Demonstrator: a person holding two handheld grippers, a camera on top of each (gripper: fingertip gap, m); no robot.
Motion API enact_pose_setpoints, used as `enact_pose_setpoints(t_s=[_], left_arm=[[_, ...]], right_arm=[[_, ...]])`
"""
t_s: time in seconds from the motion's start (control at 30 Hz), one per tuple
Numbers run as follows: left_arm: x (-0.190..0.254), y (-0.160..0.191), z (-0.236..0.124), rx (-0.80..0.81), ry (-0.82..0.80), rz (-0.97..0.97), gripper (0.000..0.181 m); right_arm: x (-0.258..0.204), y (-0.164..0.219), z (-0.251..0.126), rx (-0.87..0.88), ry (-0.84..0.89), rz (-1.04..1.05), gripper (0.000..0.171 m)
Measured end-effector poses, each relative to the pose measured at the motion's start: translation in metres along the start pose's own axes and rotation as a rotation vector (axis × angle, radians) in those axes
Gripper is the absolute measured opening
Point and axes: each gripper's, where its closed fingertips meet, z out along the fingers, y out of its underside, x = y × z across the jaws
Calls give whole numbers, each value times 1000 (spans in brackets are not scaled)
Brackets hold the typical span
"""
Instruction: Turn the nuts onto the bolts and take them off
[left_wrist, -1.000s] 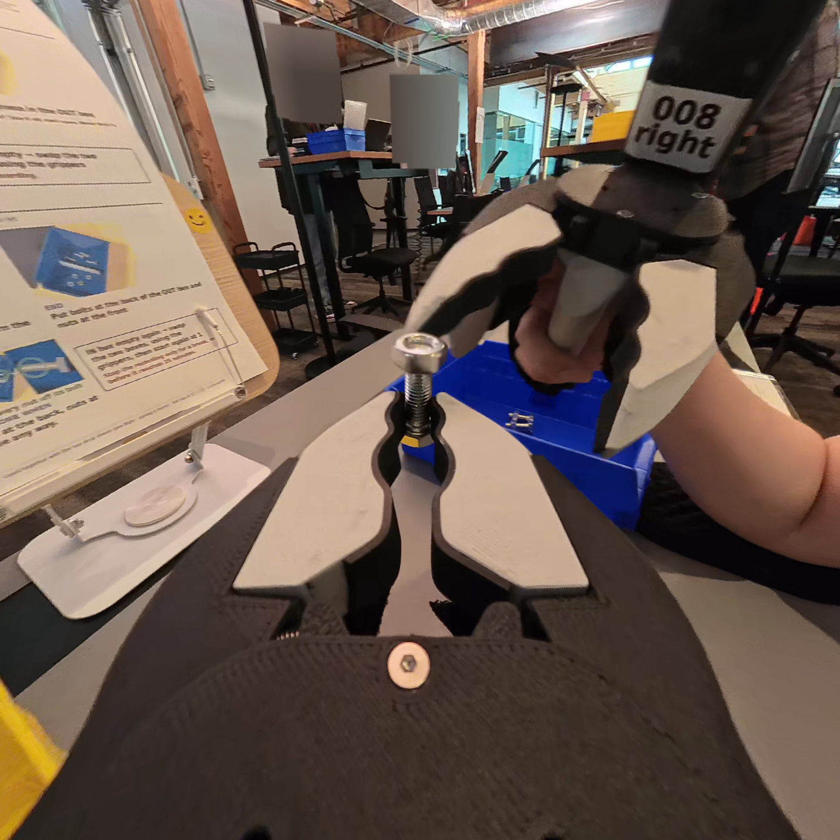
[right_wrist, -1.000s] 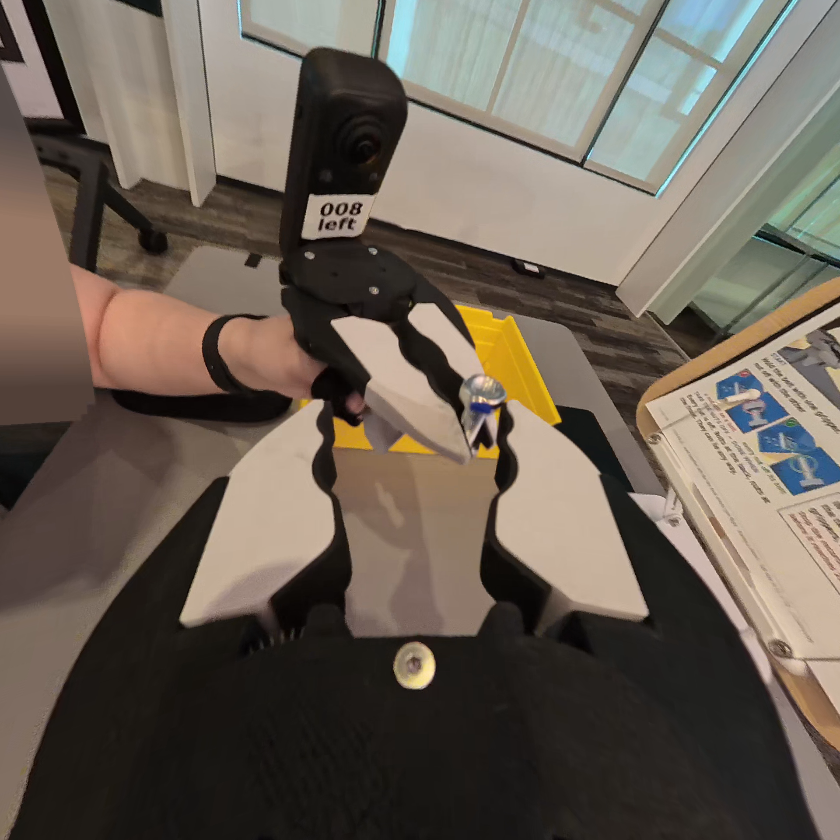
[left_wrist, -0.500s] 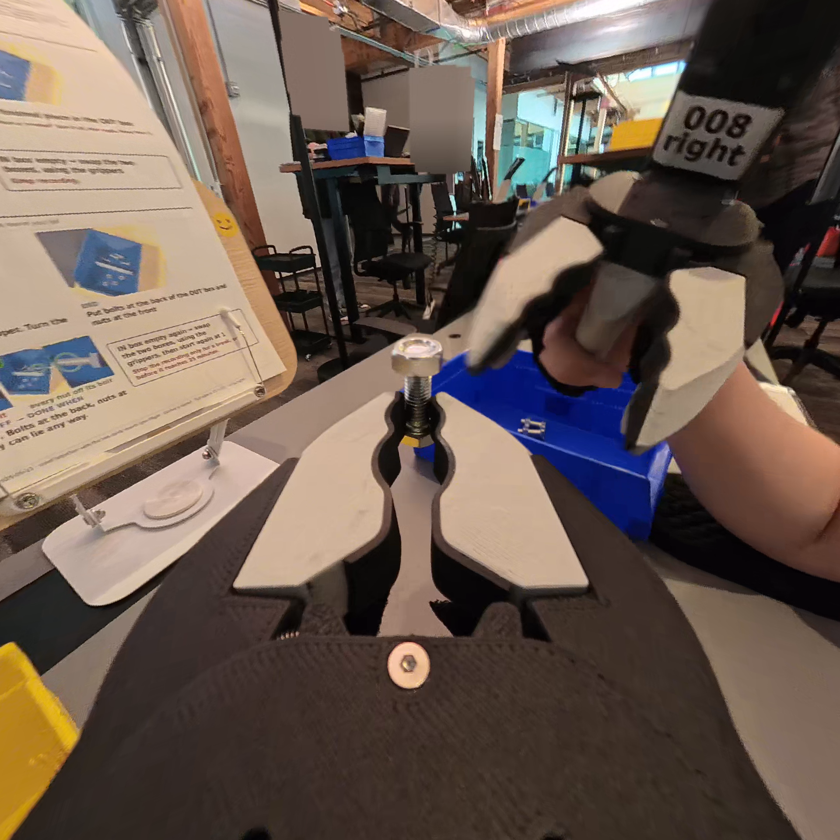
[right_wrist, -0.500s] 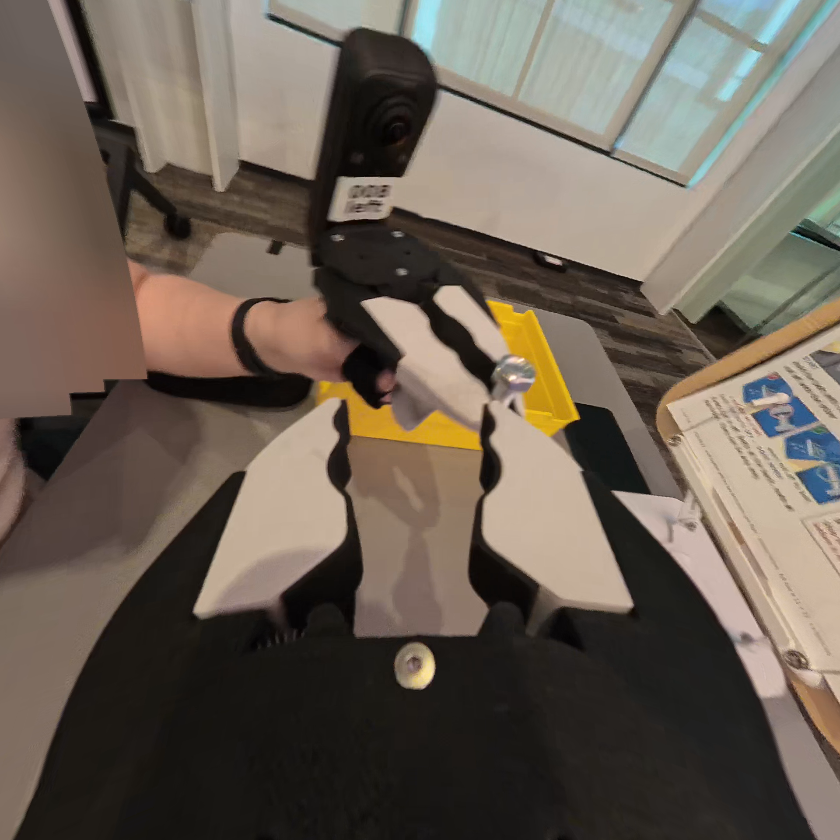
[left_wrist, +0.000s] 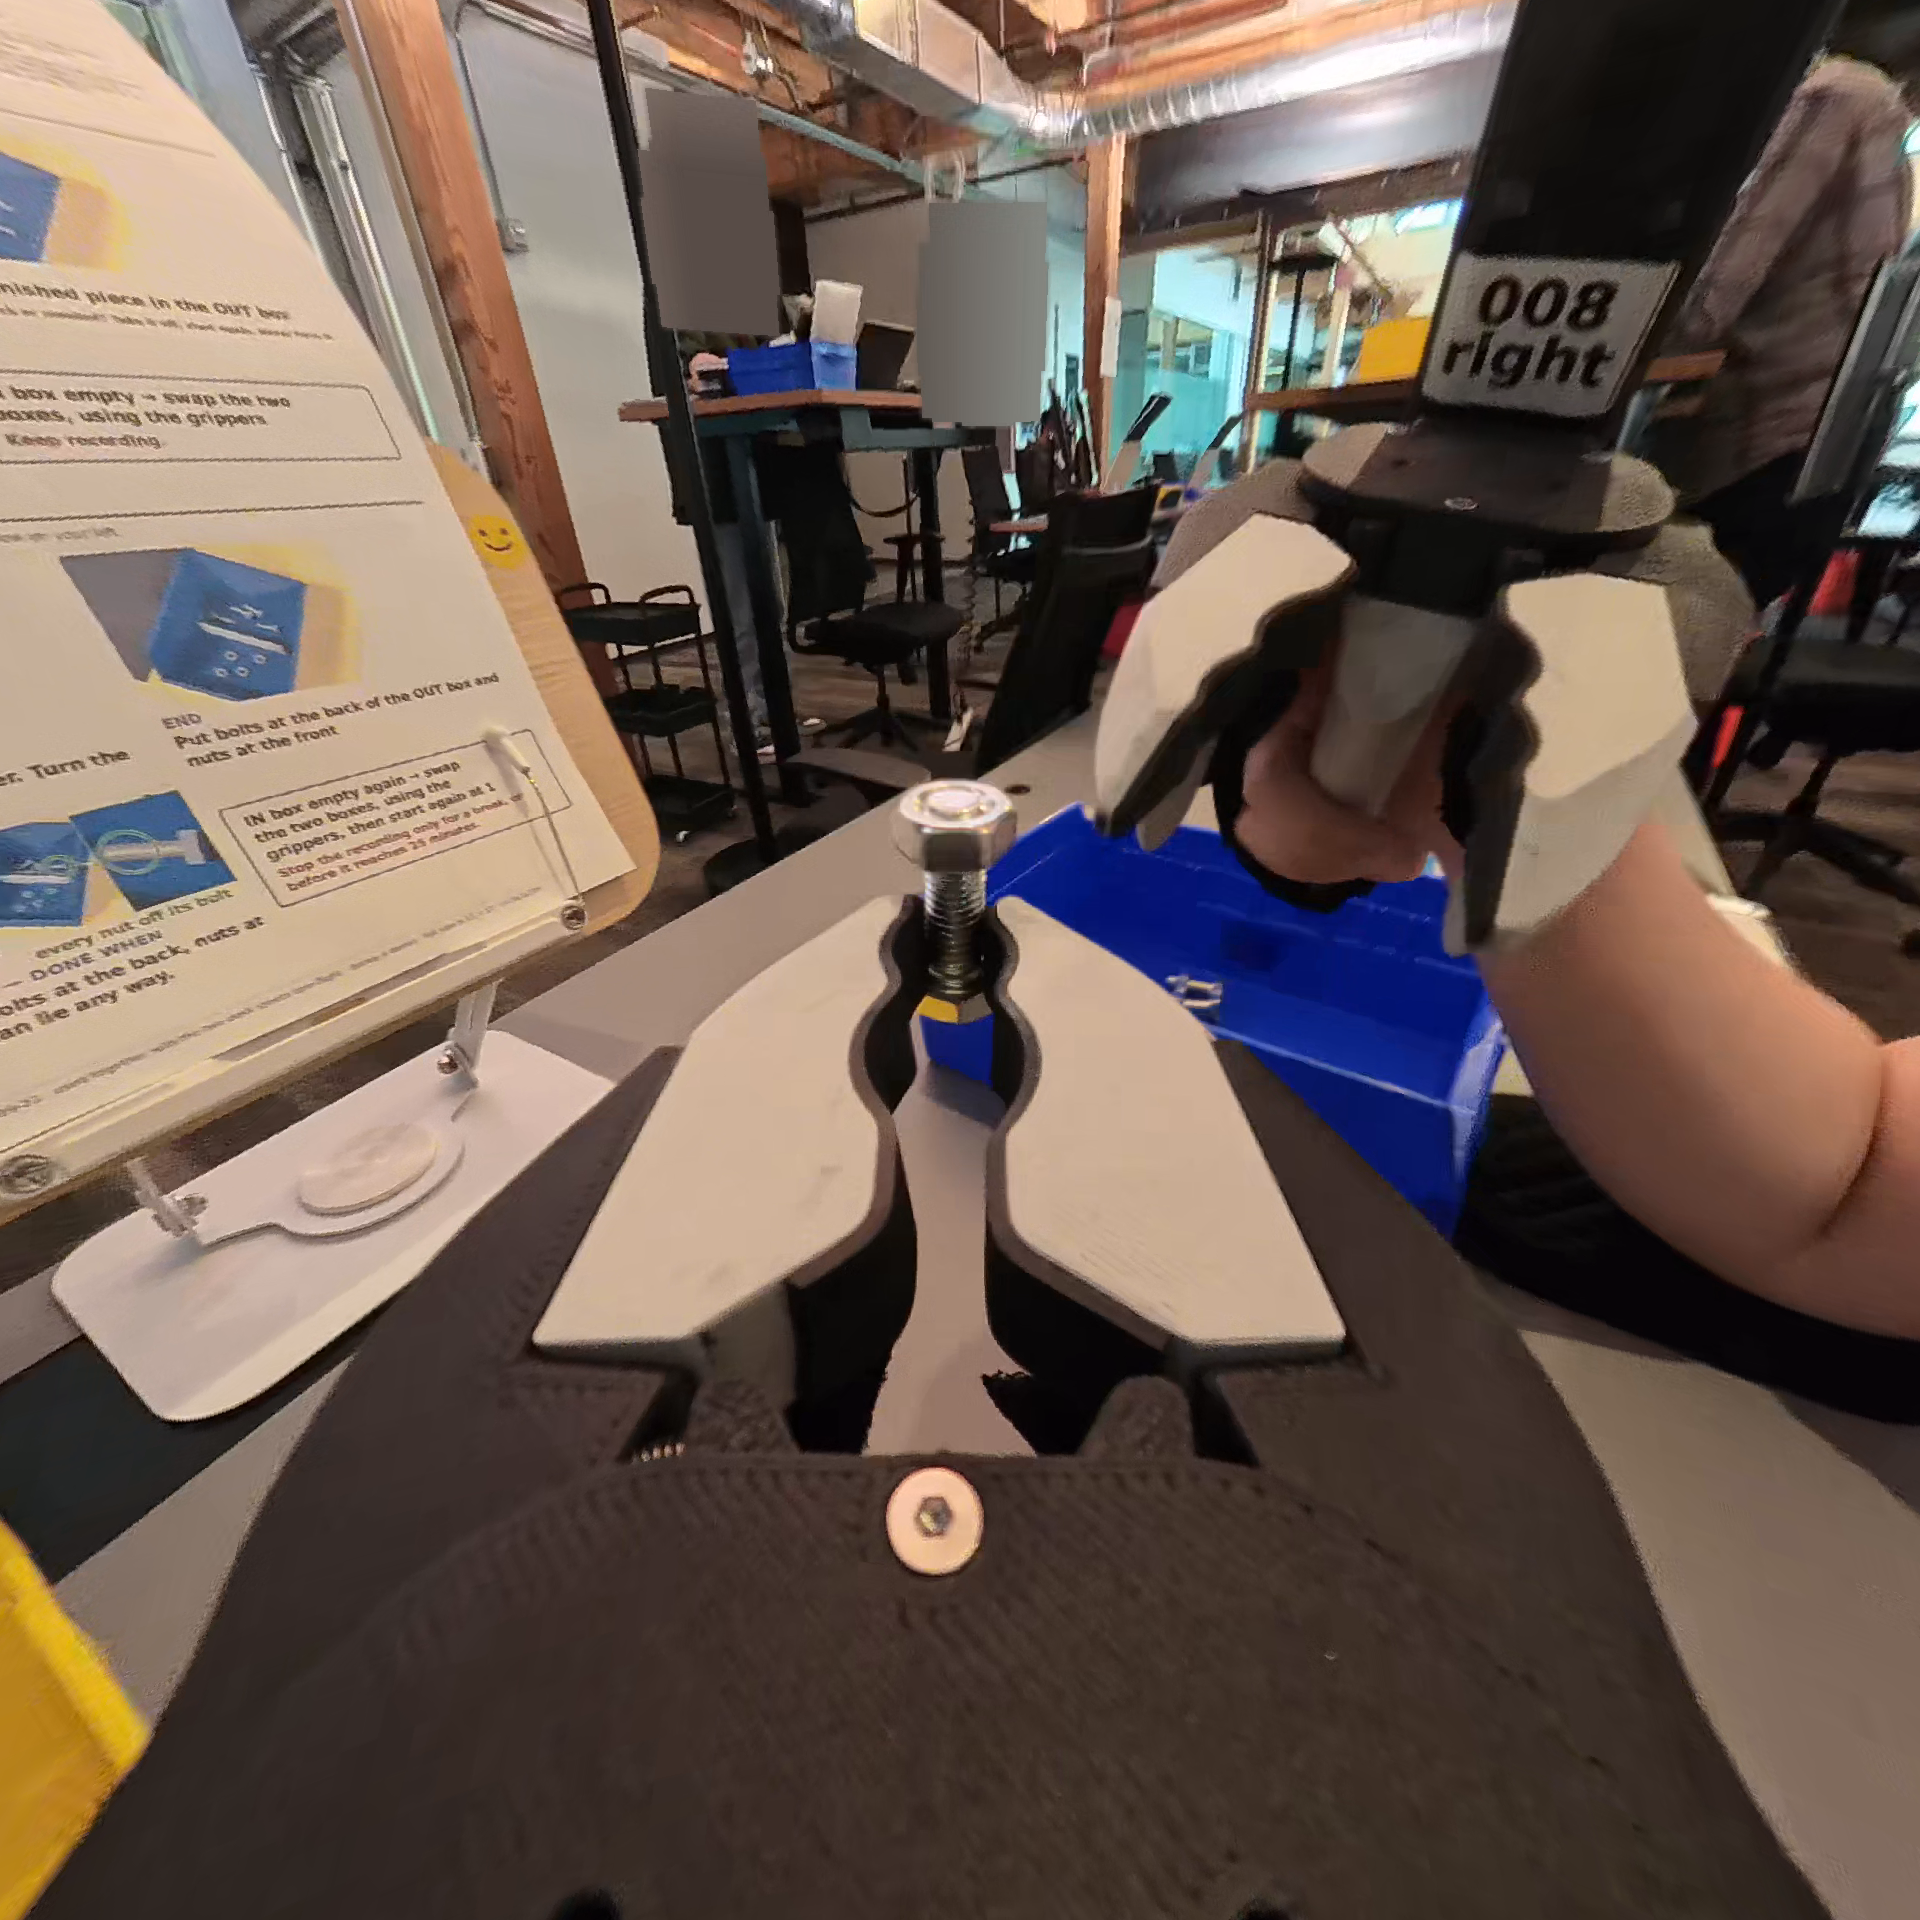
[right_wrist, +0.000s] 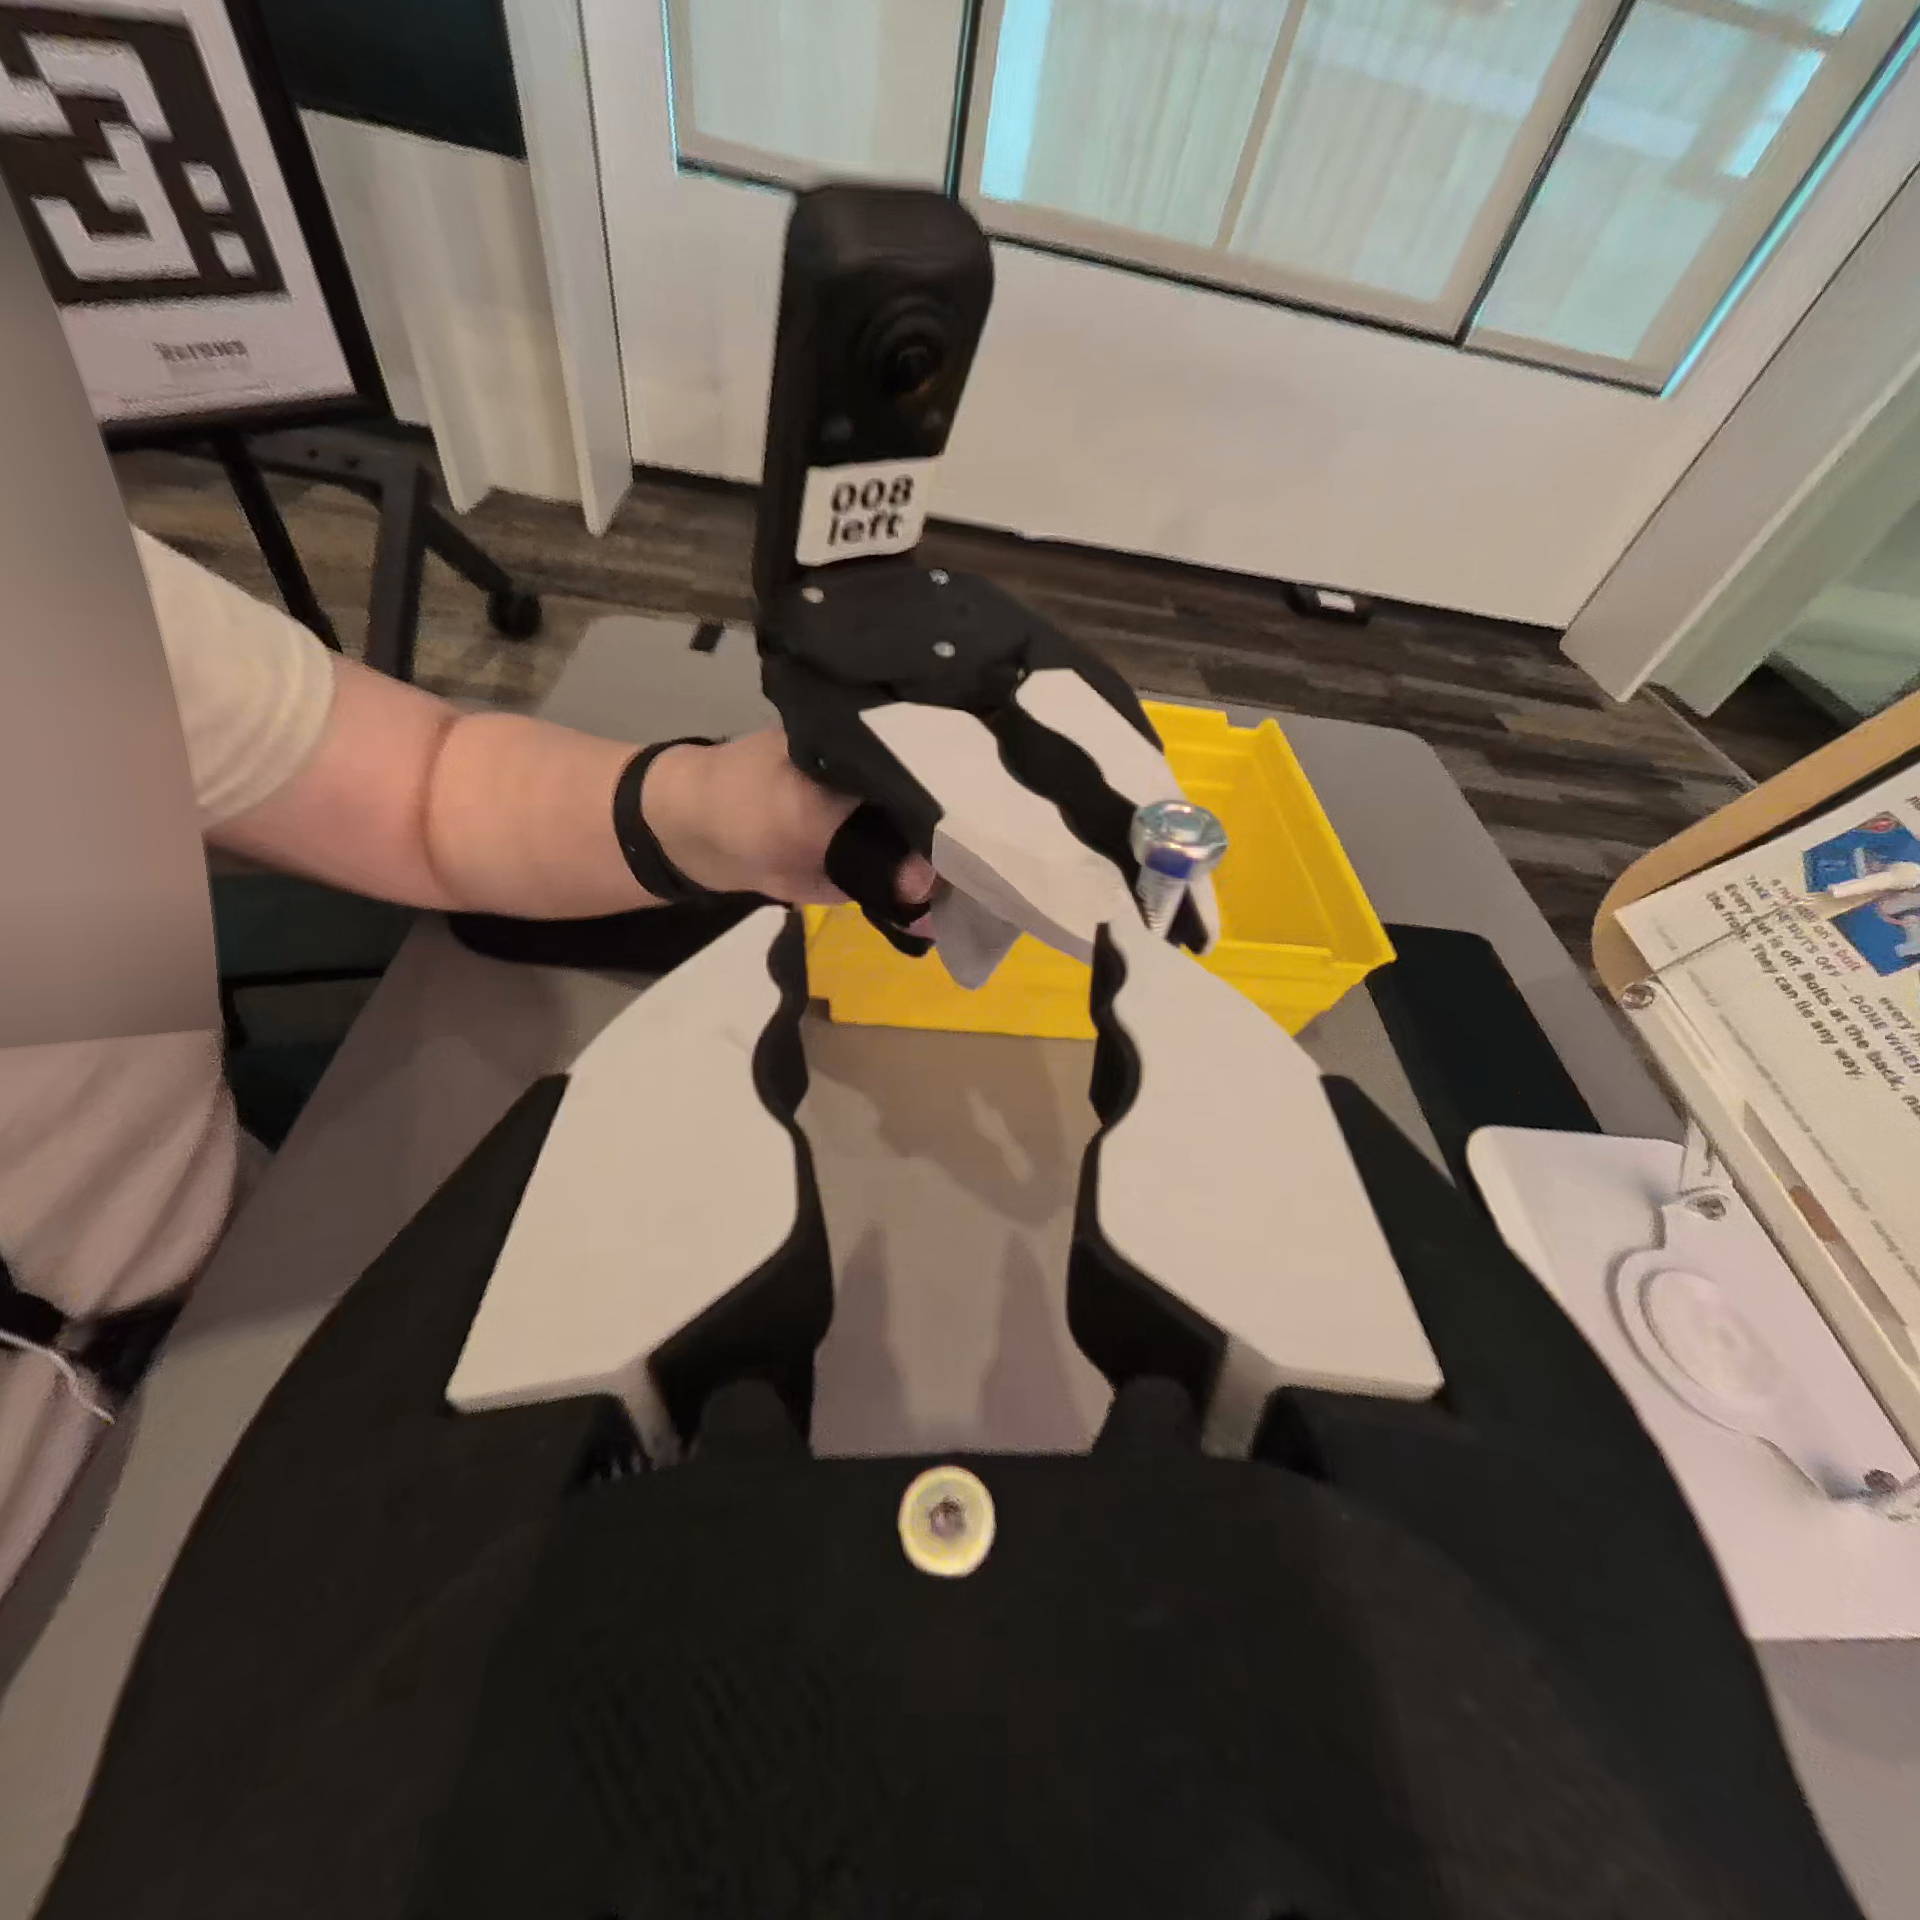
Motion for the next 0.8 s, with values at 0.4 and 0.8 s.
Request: enact_pose_setpoints(t_s=[0.4,0.8], left_arm=[[19,0,5,-4,96,-21,10],[28,-5,4,18,172,-102,10]], right_arm=[[1,5,15,-44,68,-99,79],[2,-11,23,96,56,-18,77]])
